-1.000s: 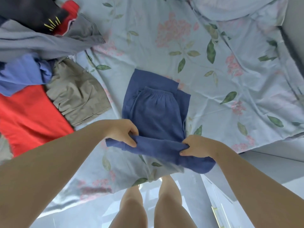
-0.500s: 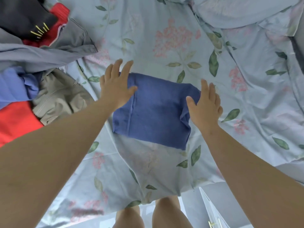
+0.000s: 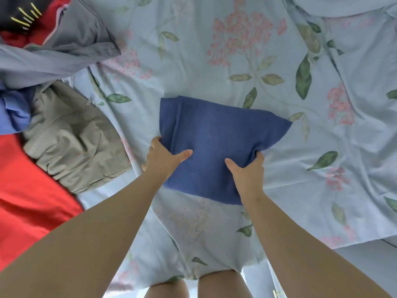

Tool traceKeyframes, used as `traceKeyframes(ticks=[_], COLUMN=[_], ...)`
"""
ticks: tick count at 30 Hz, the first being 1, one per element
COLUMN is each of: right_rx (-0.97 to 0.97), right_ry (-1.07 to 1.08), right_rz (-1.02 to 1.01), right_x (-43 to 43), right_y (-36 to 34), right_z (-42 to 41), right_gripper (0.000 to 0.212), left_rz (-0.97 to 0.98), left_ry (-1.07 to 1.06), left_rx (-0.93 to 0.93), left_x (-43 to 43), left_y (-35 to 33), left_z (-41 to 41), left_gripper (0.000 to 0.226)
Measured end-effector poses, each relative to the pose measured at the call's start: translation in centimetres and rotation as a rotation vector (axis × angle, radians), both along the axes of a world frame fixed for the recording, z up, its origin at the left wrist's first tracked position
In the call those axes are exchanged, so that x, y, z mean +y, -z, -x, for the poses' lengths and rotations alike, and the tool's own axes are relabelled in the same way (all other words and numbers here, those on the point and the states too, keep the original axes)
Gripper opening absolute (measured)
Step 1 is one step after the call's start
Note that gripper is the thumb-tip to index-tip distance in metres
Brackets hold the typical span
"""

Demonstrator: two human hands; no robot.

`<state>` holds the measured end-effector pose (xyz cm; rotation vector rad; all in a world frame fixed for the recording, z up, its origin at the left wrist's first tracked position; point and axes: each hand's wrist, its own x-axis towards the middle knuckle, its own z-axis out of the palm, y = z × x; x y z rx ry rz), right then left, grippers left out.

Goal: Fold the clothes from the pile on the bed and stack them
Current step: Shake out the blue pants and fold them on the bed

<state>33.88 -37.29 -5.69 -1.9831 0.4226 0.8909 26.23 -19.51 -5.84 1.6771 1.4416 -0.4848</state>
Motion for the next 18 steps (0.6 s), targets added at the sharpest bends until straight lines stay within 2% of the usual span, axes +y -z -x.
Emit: traceKeyframes(ticks=[1, 4, 7, 11, 15, 18], right_rx=[-0.022, -0.057, -0.089, -0.199, -0.355, -0.504], right_ry=[-0.008, -0.059, -0.126, -0.167, -0.222, -0.256], right_rz=[-0.032, -0.091, -0.157, -0.154, -0.140, -0.094], right_x=[0.2, 0.5, 0.6, 0.8, 1.0, 0.9], right_y=[0.1, 0.0, -1.0, -3.5, -7.2, -10.0], right_z=[0.0, -0.4, -1.9, -6.0, -11.7, -15.7], right_gripper=[0.072, 0.064, 0.057, 0.059, 0.062, 0.052], left_rz=[0.051, 0.127, 0.212, 0.364, 0.362, 0.324], left_ry=[-0.022, -0.002, -0.089, -0.190, -0.217, -0.203], left_rx=[-0.031, -0.085, -0.229, -0.421, -0.615, -0.759], left_x=[-0.2, -0.7, -0.6, 0.1, 0.6, 0.2], left_y=[0.0, -0.3, -1.4, -3.9, -6.8, -8.8], left_z=[-0.2, -0.9, -1.9, -4.6, -9.1, -12.6], left_gripper=[0.103, 0.061, 0.034, 0.025, 0.025, 0.028])
